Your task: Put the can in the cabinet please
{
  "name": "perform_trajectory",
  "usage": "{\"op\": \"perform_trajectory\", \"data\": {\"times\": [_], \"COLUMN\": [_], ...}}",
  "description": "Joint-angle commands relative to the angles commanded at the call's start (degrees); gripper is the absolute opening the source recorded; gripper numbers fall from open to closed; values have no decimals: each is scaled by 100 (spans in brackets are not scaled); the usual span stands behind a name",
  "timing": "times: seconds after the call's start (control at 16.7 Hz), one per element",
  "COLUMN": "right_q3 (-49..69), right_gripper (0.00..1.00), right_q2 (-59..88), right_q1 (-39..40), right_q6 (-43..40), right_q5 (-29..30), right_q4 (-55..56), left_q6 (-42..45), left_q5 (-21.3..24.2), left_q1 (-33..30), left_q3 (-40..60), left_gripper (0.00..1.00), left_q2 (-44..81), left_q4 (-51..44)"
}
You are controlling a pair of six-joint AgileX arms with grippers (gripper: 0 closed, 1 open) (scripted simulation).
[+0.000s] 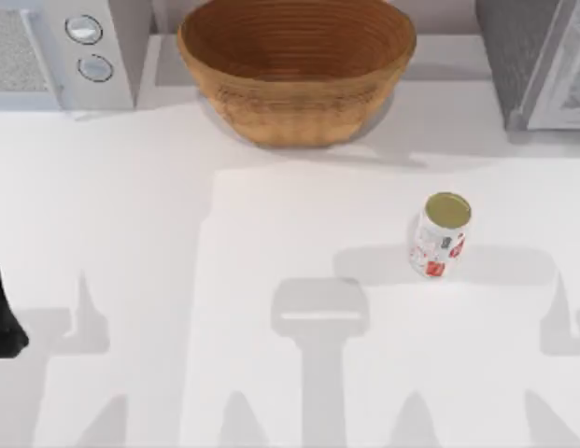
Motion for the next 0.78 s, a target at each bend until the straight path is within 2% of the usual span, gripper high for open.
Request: {"op": "perform_trajectory", "data": {"times": [0.36, 0.78], "right_q3": [189, 649], "right_gripper": [100, 100], "right_q2": [375, 2833], "right_q1": [211, 1179], "right_q6": [62, 264], "right_q5": [169, 1108], "right_q4": [470, 2386], "left_q6": [0, 0], "left_q5": [0, 0], "left_q1": [0, 0], "left_q3": [0, 0], "left_gripper": [100, 100], "left_q2": [0, 0], "left_q4": [0, 0]}}
